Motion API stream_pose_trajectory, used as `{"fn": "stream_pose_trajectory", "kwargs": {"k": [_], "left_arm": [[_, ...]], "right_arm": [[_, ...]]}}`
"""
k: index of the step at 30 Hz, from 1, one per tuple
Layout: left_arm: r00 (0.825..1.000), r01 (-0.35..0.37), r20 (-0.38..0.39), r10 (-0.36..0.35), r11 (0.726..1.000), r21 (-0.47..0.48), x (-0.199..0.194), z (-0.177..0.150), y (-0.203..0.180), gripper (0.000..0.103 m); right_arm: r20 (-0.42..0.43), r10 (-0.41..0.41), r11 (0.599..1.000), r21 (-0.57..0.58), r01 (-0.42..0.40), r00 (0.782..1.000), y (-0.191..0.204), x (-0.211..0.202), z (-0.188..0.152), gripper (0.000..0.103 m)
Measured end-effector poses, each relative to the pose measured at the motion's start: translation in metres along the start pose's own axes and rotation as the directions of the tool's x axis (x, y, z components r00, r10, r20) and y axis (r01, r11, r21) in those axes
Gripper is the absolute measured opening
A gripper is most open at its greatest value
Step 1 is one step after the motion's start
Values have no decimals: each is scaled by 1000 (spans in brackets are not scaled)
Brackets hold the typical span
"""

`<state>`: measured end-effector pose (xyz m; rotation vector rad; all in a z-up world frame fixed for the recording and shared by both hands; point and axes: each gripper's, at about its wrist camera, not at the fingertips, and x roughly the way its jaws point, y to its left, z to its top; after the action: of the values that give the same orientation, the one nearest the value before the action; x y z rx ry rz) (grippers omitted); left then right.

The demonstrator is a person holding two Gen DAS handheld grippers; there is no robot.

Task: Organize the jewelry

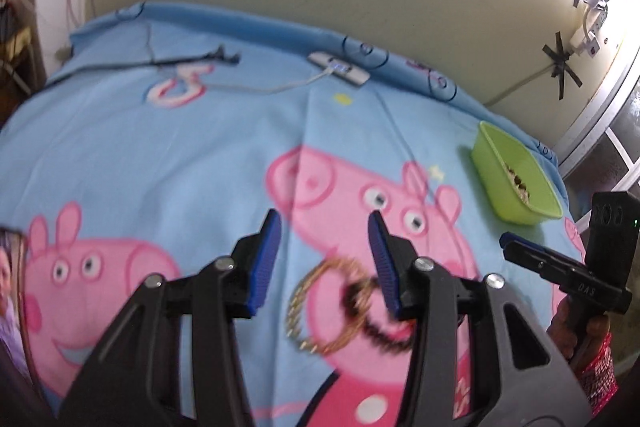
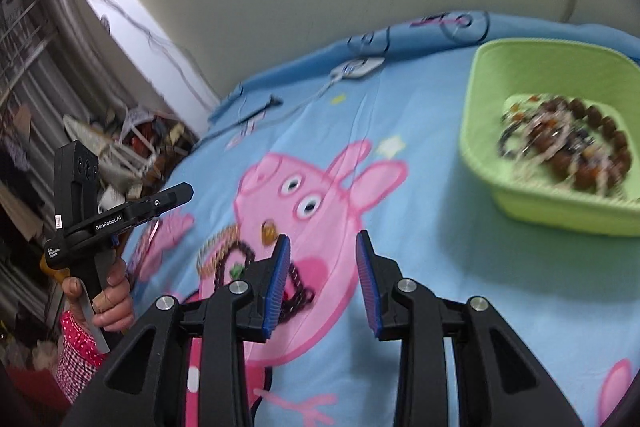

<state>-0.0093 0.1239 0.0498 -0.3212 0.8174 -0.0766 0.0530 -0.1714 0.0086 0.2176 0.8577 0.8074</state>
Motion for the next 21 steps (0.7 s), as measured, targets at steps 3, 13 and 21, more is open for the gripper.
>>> {"fn": "stream_pose_trajectory", "kwargs": {"k": [3,13,21], "left_arm": [[1000,12,-9,-12,1000,5,-1,-15,3,43],[995,101,-18,-99,983,152,-9,-52,-29,43],[991,131,-44,-124,938,321,-2,-73,-76,43]], "right_arm": [[-34,7,999,-36,-8,999,12,5,-9,15],[-72,-18,987,-160,6,997,43,7,-29,14],[-58,-60,990,-130,52,997,31,8,-30,9]]}}
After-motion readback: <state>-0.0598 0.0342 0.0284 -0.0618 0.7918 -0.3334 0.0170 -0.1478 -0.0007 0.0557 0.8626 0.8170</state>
